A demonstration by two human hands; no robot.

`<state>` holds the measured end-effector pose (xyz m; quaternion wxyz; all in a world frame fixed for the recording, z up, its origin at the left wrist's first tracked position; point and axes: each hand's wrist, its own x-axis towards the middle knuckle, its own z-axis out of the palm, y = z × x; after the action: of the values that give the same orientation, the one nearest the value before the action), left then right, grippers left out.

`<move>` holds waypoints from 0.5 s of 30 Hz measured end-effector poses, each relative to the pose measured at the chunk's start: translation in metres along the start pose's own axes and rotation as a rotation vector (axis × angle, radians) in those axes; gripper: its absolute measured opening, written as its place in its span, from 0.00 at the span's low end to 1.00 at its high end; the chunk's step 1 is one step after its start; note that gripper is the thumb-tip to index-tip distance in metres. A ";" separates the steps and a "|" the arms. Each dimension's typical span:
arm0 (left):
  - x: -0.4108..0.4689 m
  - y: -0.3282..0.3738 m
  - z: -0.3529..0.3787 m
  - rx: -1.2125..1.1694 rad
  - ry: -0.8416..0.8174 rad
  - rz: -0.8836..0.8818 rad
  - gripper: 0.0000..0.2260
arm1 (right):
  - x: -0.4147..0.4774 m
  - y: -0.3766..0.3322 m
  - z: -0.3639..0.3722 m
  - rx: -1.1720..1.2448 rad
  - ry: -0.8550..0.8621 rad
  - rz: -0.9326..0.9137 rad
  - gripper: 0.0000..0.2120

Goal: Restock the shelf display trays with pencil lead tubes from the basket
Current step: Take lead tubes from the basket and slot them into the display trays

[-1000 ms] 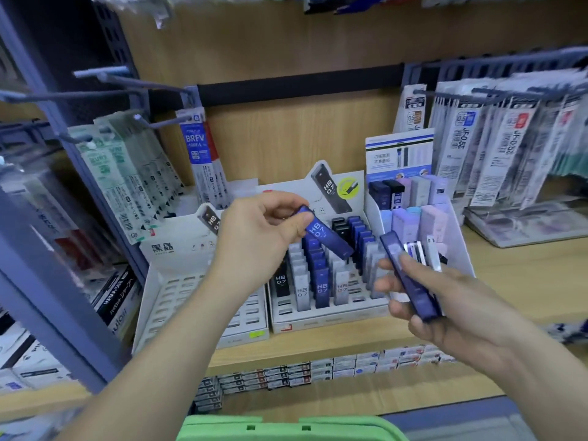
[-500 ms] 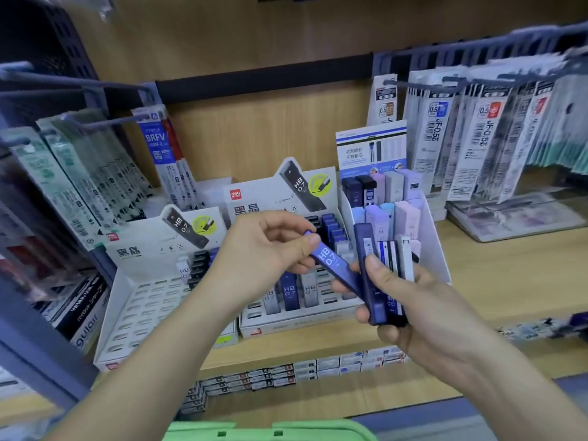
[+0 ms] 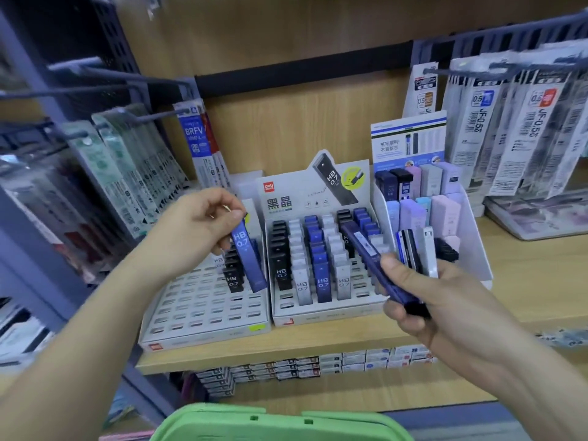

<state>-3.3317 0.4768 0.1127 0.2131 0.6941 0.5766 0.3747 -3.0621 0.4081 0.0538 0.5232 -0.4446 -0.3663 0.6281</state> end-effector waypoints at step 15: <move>-0.009 0.036 0.031 -0.419 0.134 0.175 0.06 | 0.015 -0.021 -0.027 0.277 0.100 -0.148 0.17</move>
<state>-3.2853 0.4633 0.1173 0.2805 0.6555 0.4369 0.5485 -3.0310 0.4269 0.0617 0.6418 -0.3708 -0.2814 0.6095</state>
